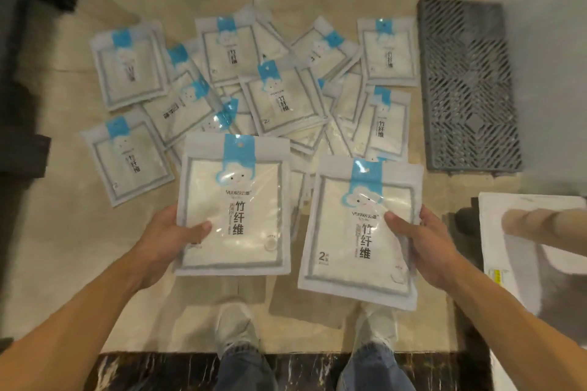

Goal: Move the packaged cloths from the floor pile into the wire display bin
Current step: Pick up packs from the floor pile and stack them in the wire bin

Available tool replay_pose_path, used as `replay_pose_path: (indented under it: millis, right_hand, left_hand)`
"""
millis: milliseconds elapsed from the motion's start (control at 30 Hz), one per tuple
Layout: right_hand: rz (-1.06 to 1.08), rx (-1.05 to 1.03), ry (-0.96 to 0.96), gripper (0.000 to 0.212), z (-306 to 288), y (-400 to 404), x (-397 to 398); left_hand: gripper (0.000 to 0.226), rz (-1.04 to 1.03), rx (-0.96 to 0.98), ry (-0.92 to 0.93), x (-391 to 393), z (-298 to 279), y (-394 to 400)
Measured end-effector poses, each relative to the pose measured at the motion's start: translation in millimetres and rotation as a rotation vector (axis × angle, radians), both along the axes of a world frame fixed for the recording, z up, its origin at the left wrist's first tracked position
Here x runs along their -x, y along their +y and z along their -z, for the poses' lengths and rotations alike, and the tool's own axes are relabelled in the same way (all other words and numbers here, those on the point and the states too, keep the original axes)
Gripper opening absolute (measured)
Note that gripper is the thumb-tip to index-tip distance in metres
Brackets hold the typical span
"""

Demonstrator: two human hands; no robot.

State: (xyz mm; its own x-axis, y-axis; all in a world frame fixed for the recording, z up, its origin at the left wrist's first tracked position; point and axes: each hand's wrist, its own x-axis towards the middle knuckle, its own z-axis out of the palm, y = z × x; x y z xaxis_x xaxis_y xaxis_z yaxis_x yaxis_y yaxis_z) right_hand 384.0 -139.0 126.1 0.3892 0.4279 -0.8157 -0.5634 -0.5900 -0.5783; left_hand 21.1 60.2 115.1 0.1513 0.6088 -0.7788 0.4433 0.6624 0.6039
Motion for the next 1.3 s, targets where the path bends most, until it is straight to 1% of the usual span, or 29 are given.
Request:
replay_pose_path:
  millis: [67, 133, 167, 200, 267, 300, 333, 367, 400, 433, 500, 533, 567, 633, 667, 733, 767, 800, 900, 933, 1000, 1033, 1067, 1100, 1167, 1200, 1267, 1300]
  right_hand:
    - [-0.041, -0.015, -0.009, 0.057, -56.2, 22.2, -5.6]
    - [-0.080, -0.039, -0.007, 0.045, -119.0, 45.0, -7.2]
    - [-0.096, -0.045, -0.017, 0.044, -151.5, 55.2, -7.4]
    - [-0.118, -0.053, -0.024, 0.051, -186.8, 66.3, -6.4]
    - [-0.146, -0.065, -0.043, 0.083, -256.0, 85.6, -1.9]
    - [-0.164, -0.085, -0.047, 0.097, -294.8, 96.7, 2.2]
    - [-0.179, -0.124, -0.042, 0.109, -316.8, 104.4, 2.3]
    - [-0.201, -0.152, -0.037, 0.119, -344.1, 113.9, 5.6]
    - [-0.237, -0.156, -0.044, 0.120, -381.6, 123.5, 16.2]
    - [-0.253, -0.176, -0.037, 0.112, -419.4, 132.6, 30.1]
    - [-0.311, -0.209, -0.063, 0.071, -486.2, 146.1, 54.5]
    - [-0.352, -0.221, -0.087, 0.058, -515.9, 153.3, 66.6]
    - [-0.377, -0.239, -0.097, 0.058, -542.2, 160.2, 79.3]
    - [-0.443, -0.288, -0.088, 0.070, -587.1, 171.6, 105.9]
    - [-0.473, -0.314, -0.085, 0.067, -605.4, 176.7, 118.5]
    - [-0.535, -0.366, -0.082, 0.044, -643.5, 185.7, 145.3]
    - [-0.574, -0.398, -0.074, 0.034, -660.0, 190.7, 157.4]
    - [-0.606, -0.423, -0.070, 0.030, -674.6, 195.3, 169.3]
    - [-0.709, -0.501, -0.056, 0.029, -709.4, 207.2, 201.8]
    - [-0.743, -0.513, -0.044, 0.028, -718.4, 210.0, 212.7]
    - [-0.842, -0.529, -0.017, 0.025, -735.3, 212.1, 235.3]
    - [-0.898, -0.537, -0.009, 0.025, -743.0, 211.2, 247.3]
    - [-0.956, -0.550, 0.003, 0.027, -748.1, 210.0, 259.5]
    - [-1.007, -0.566, 0.019, 0.030, -752.2, 207.9, 271.6]
    - [-1.073, -0.598, 0.051, 0.033, -757.4, 200.0, 294.8]
    - [-1.109, -0.612, 0.068, 0.036, -758.5, 194.8, 306.1]
    - [-1.187, -0.637, 0.110, 0.038, -760.2, 179.7, 328.5]
    - [-1.221, -0.645, 0.129, 0.035, -762.3, 170.5, 338.6]
  left_hand:
    - [0.033, -0.029, 0.005, -0.044, 8.2, -57.9, 8.2]
    - [0.045, -0.061, -0.025, -0.081, 18.1, -123.2, 19.1]
    - [0.049, -0.079, -0.050, -0.098, 24.2, -157.0, 23.7]
    - [0.048, -0.101, -0.077, -0.121, 30.3, -190.0, 27.9]
    - [0.036, -0.158, -0.120, -0.147, 43.6, -258.8, 33.5]
    - [0.034, -0.178, -0.138, -0.157, 51.5, -296.5, 37.1]
    - [0.034, -0.175, -0.151, -0.169, 57.8, -323.9, 38.9]
    - [0.035, -0.172, -0.162, -0.168, 68.1, -353.5, 40.6]
    - [0.036, -0.169, -0.172, -0.180, 80.4, -387.7, 41.4]
    - [0.039, -0.181, -0.180, -0.198, 93.6, -421.2, 39.7]
    - [0.050, -0.214, -0.221, -0.224, 120.0, -483.1, 32.5]
    - [0.055, -0.231, -0.246, -0.236, 132.4, -511.4, 26.4]
    - [0.059, -0.259, -0.277, -0.249, 145.2, -537.0, 18.5]
    - [0.064, -0.322, -0.334, -0.267, 170.6, -582.2, 1.6]
    - [0.060, -0.345, -0.362, -0.271, 182.9, -602.9, -7.6]
    - [0.046, -0.383, -0.420, -0.278, 209.1, -641.0, -27.3]
    - [0.042, -0.412, -0.447, -0.269, 221.7, -658.8, -37.2]
    - [0.040, -0.441, -0.470, -0.253, 233.7, -674.9, -49.1]
    - [0.044, -0.572, -0.539, -0.223, 262.7, -710.0, -90.8]
    - [0.042, -0.621, -0.569, -0.208, 268.1, -720.2, -106.4]
    - [0.031, -0.699, -0.622, -0.190, 275.3, -736.0, -141.0]
    - [0.029, -0.746, -0.630, -0.194, 277.0, -740.8, -160.2]
    - [0.031, -0.795, -0.644, -0.206, 277.9, -744.3, -180.2]
    - [0.041, -0.842, -0.663, -0.206, 278.6, -747.2, -200.6]
    - [0.076, -0.926, -0.693, -0.171, 280.7, -748.5, -240.9]
    - [0.078, -0.983, -0.705, -0.162, 279.6, -749.0, -261.9]
    - [0.058, -1.081, -0.746, -0.148, 277.6, -752.1, -305.6]
    - [0.052, -1.122, -0.761, -0.147, 275.5, -754.6, -326.6]
